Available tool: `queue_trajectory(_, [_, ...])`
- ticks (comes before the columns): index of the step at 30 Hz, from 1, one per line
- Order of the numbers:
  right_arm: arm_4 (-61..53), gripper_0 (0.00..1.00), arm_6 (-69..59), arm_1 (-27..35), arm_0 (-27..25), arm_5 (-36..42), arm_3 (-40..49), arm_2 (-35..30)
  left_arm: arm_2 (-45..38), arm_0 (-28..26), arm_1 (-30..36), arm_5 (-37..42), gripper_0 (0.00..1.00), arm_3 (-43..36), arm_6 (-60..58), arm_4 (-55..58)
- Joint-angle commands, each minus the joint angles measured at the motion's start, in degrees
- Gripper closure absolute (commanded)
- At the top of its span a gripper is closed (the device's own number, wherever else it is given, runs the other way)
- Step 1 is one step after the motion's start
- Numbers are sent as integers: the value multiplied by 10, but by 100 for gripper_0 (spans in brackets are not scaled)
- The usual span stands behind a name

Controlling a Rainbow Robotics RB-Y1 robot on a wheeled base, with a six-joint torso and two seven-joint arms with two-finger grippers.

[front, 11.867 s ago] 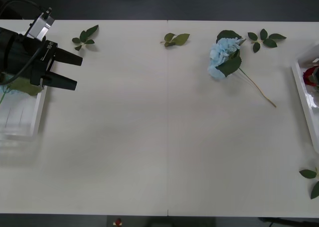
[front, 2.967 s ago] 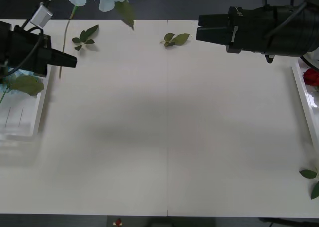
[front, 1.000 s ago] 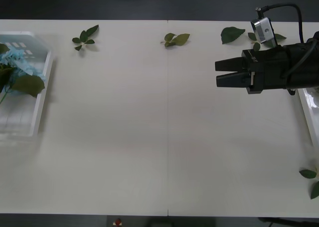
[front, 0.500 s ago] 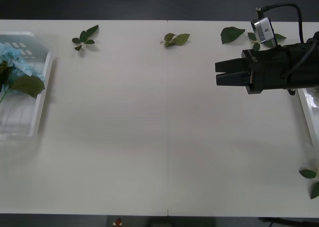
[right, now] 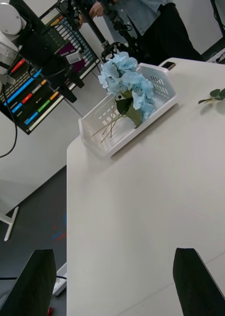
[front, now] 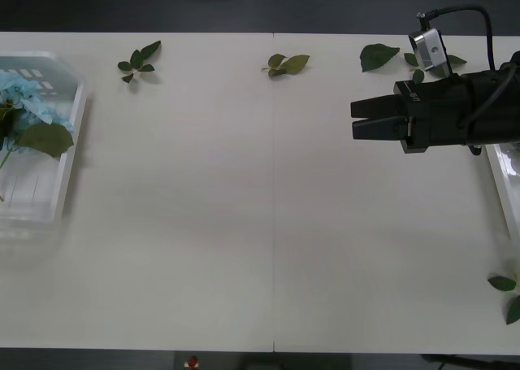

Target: Put the red flowers into the right box and the blue flowers into the left box

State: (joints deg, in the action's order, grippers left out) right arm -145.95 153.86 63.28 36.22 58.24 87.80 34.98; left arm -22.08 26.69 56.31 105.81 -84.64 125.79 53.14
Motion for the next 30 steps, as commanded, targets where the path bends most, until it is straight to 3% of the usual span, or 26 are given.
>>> queue_trajectory(1, [1, 31, 11, 13, 10, -1, 11, -11, -2, 14, 14, 7, 0, -32, 60, 93])
queue_trajectory(6, [1, 31, 11, 13, 10, -1, 11, -11, 15, 14, 14, -1, 0, -32, 128, 246])
queue_trajectory(16, [1, 31, 11, 13, 10, -1, 11, -11, 172, 13, 14, -118, 0, -54, 292, 506])
queue_trajectory(24, [1, 31, 11, 13, 10, -1, 11, -11, 284, 14, 14, -220, 0, -109, 292, 608])
queue_trajectory(30, [1, 31, 11, 13, 10, -1, 11, -11, 305, 14, 14, -255, 0, -134, 292, 609])
